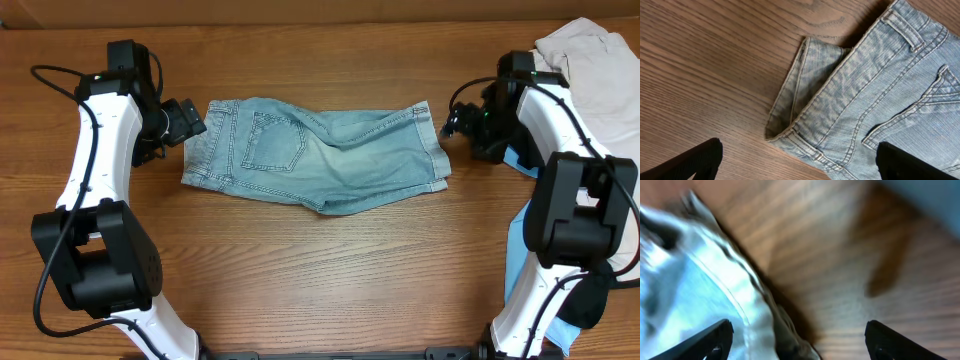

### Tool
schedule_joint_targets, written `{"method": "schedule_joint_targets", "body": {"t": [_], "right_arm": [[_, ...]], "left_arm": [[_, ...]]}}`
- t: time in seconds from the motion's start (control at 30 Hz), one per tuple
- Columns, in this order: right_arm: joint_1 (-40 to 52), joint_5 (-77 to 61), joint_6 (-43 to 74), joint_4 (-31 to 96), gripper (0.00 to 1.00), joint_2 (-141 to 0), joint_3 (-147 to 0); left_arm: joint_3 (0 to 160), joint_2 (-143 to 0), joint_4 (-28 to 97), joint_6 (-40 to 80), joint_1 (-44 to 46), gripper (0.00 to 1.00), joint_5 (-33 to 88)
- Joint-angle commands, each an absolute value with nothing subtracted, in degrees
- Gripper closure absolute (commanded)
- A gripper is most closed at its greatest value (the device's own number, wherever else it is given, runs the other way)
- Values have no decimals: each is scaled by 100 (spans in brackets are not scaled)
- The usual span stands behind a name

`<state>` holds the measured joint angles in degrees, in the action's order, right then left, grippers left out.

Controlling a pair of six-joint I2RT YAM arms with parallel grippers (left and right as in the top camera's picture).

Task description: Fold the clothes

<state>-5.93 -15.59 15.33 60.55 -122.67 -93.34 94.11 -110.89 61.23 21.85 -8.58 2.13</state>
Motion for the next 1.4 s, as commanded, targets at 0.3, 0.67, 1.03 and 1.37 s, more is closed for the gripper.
{"method": "schedule_joint_targets", "body": {"t": [0.3, 0.67, 1.03, 1.37], "right_arm": [[-305, -2517, 1188, 5004, 24, -12044, -7671], [-40, -2711, 1175, 4292, 89, -12042, -7078], [-764, -2893, 860, 5054, 96, -11596, -8040], [-1201, -3441, 71, 6163, 96, -10621, -9277]], "left_arm": [[9421, -11137, 6108, 2053, -805, 0, 152], [9421, -11137, 6110, 2056, -805, 0, 154], [9421, -11137, 6121, 2056, -805, 0, 152], [9421, -11137, 6101, 2053, -805, 0, 150]]}}
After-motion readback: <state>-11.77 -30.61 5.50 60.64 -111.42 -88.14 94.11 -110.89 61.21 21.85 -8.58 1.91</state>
